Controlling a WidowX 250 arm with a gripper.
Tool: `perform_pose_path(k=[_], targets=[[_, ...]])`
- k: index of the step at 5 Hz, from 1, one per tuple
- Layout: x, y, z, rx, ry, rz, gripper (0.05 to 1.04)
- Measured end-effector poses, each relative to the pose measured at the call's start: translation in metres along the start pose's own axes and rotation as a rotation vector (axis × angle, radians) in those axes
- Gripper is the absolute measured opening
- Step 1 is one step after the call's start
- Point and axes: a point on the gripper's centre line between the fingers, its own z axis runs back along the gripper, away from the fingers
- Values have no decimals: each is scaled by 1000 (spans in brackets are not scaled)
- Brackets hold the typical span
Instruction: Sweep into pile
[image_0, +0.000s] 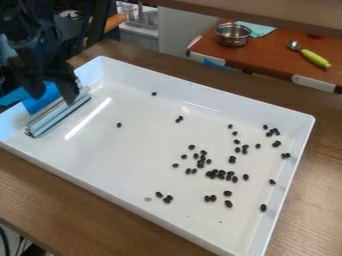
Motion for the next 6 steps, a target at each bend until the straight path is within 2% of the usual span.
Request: perform_pose_path(k=[1, 2, 4, 6], targets=[[-2, -1, -7, 23, 0, -4, 1001], [-3, 0, -13, 49, 11, -9, 955], [-7, -3, -16, 61, 24, -31, 370], [-16, -29, -15, 8, 55, -52, 333]])
